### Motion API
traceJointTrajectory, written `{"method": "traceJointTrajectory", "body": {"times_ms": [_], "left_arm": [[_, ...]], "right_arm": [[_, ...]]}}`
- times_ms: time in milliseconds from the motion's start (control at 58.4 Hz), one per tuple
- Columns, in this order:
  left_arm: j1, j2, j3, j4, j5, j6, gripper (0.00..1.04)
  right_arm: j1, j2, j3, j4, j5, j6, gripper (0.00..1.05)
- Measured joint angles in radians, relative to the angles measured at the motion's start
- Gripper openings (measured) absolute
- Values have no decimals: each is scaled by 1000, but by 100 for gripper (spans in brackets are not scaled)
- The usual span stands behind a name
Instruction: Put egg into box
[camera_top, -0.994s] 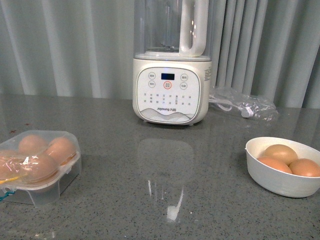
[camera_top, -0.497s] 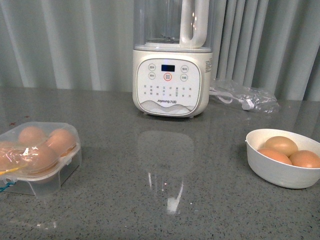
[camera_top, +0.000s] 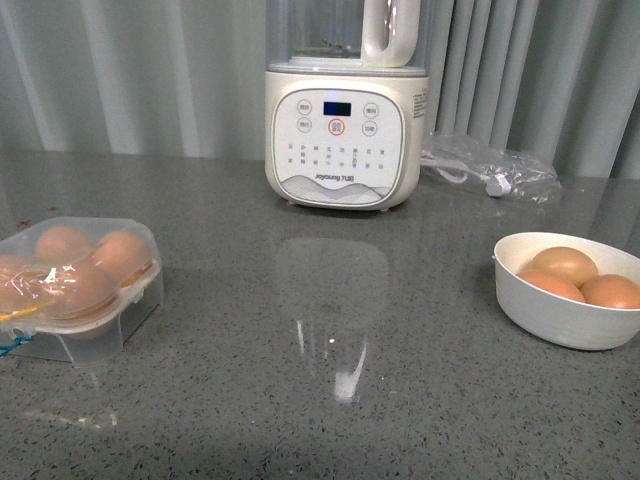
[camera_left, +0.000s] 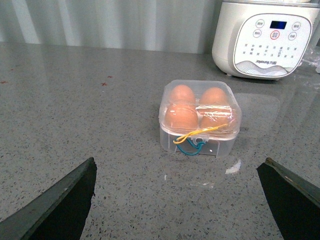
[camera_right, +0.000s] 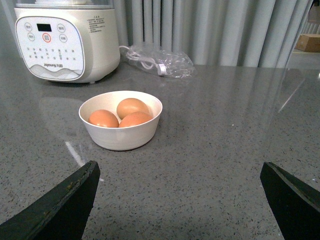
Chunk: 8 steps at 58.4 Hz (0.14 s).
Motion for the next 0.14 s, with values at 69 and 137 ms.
{"method": "traceJointTrajectory", "body": {"times_ms": [69,137], "left_arm": [[0,0,0,0,0,0,98],[0,0,0,0,0,0,98]], "right_arm": [[0,0,0,0,0,0,98],[0,0,0,0,0,0,98]]}}
